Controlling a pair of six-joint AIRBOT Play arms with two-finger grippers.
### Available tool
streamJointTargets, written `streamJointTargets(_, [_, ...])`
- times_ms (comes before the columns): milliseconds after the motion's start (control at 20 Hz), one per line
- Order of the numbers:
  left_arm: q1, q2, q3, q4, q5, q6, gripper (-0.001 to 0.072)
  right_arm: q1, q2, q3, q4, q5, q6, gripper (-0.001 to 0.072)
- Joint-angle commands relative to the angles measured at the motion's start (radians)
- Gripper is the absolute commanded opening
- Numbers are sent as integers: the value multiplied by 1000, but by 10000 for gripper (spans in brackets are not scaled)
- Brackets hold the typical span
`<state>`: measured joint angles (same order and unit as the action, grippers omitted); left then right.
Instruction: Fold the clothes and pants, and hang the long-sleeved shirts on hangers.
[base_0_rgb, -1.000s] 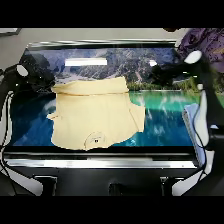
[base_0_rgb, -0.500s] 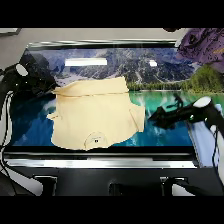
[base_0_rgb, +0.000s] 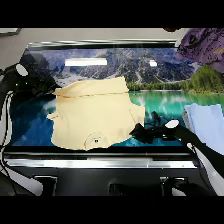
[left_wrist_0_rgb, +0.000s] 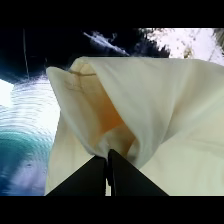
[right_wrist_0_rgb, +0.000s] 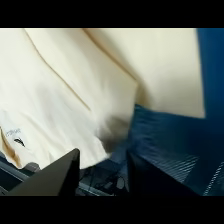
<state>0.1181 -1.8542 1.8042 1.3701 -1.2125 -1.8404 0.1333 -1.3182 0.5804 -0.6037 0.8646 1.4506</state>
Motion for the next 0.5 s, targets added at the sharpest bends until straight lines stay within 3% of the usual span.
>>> streamJointTargets(0, [1,0,1,0,-3,1,15,47,-26,2,46,-158,-16,186])
streamJointTargets(100, [1,0,1,5,-3,2,16,39,-26,69,11,-172,-16,27])
streamJointTargets(200, [1,0,1,9,-10,8,15,3,-29,195,-76,-172,35,25])
streamJointTargets(300, [1,0,1,11,-31,8,15,-66,-55,369,-242,-160,182,25])
streamJointTargets(450, [1,-2,1,11,-79,8,15,-140,-146,614,-327,-149,234,25])
